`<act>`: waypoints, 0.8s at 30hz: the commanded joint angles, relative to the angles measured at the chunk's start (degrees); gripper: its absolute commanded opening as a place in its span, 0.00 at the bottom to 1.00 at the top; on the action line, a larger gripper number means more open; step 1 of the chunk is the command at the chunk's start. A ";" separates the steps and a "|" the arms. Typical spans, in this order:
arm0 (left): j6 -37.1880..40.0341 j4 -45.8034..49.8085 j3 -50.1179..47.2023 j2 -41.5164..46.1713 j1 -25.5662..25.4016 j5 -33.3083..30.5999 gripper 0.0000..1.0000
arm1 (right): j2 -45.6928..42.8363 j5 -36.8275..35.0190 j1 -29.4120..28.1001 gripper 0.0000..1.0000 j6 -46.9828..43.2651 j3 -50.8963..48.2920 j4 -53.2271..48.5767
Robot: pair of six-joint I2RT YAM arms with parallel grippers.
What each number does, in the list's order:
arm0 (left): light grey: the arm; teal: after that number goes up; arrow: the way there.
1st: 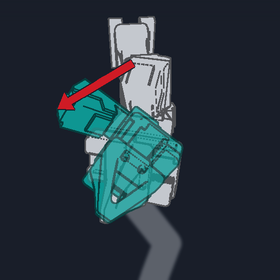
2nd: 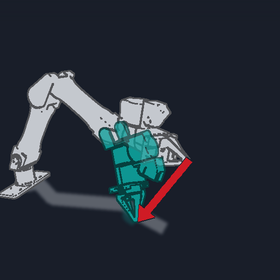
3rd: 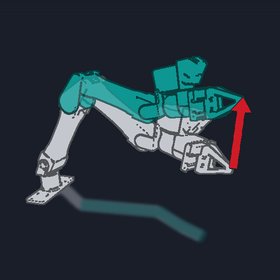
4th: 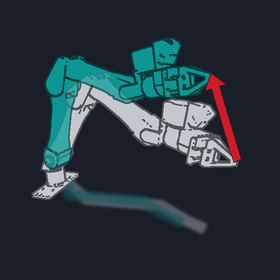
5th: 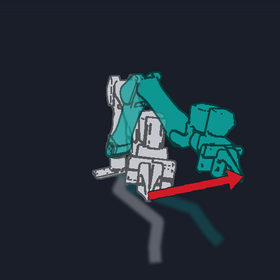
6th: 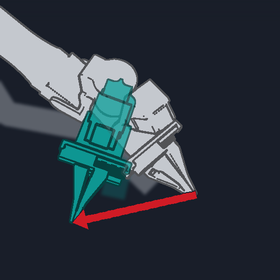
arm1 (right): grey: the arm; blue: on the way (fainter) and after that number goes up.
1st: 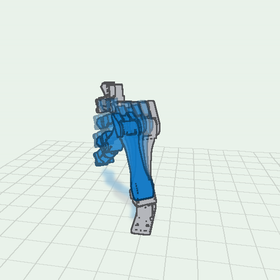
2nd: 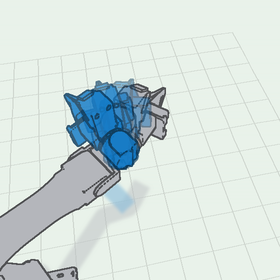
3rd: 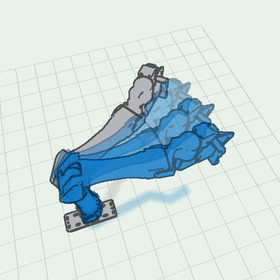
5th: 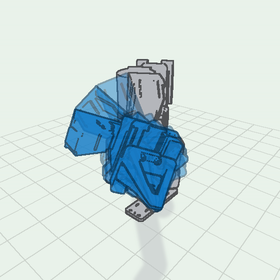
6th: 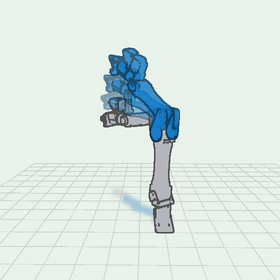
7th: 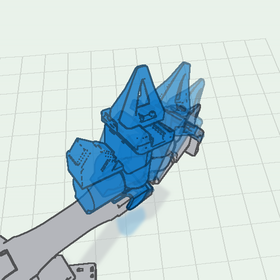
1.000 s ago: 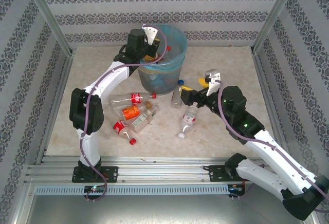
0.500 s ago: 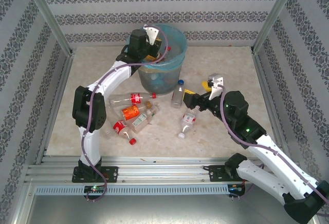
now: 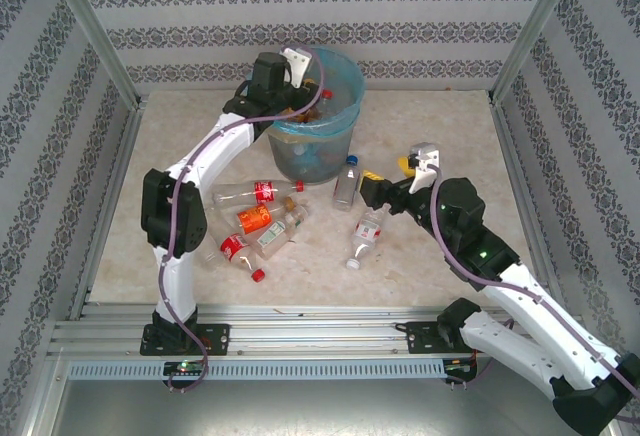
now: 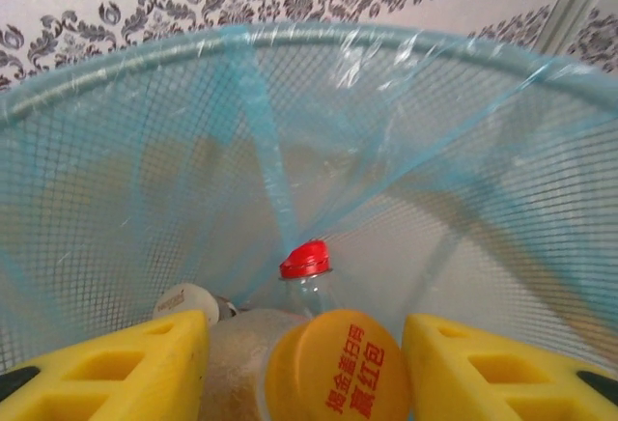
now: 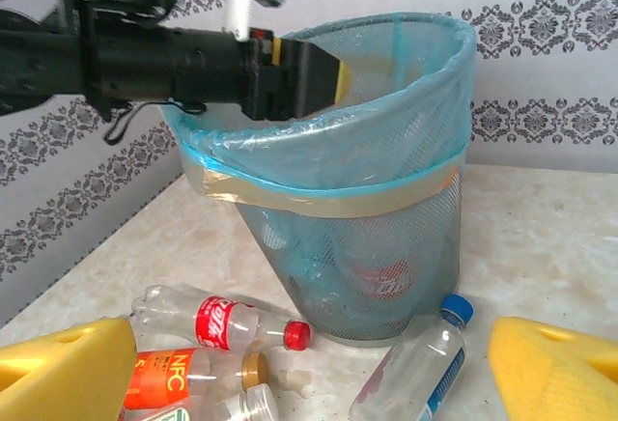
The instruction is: Put the plastic bottles in the bin
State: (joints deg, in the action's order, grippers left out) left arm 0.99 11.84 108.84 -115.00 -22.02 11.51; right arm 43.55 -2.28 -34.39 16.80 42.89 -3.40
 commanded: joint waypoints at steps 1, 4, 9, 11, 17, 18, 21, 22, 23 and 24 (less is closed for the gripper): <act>-2.06 0.82 3.84 6.50 0.12 3.26 0.59 | 0.95 -2.29 -0.68 0.93 0.94 0.86 0.02; -2.87 0.11 3.39 8.75 0.13 5.58 0.60 | 1.75 -2.66 -0.68 0.93 1.22 1.40 0.36; -4.41 1.60 3.23 9.34 0.13 9.22 0.50 | 3.43 -2.16 -0.61 0.93 2.47 1.79 1.75; -5.12 2.60 3.55 8.49 0.13 9.61 0.42 | 4.19 -1.68 -0.60 0.93 2.76 2.43 1.47; -6.92 5.79 4.89 6.89 0.09 10.83 0.33 | 4.26 -2.70 -0.67 0.92 4.05 3.45 -0.31; -7.21 5.88 4.94 7.13 0.12 11.14 0.32 | 4.26 -3.57 -0.68 0.92 4.42 3.72 -1.22; -8.17 6.18 4.70 8.60 0.14 12.25 0.32 | 4.90 -6.84 -0.59 0.92 5.65 5.18 -6.51; -8.49 6.27 4.11 9.47 0.13 12.51 0.32 | 5.61 -7.88 -0.59 0.92 6.23 5.85 -9.09; -8.95 6.15 3.02 10.67 0.06 12.55 0.32 | 6.56 -9.06 -0.50 0.92 6.88 6.75 -12.61; -9.35 5.70 1.29 11.89 -0.03 12.69 0.32 | 7.60 -9.95 -0.50 0.92 7.45 7.56 -15.83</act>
State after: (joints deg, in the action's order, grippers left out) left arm -6.09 17.15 111.81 -107.04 -22.02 22.35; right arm 49.25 -7.70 -34.39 21.69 47.83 -10.22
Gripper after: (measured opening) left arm 0.325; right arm 0.923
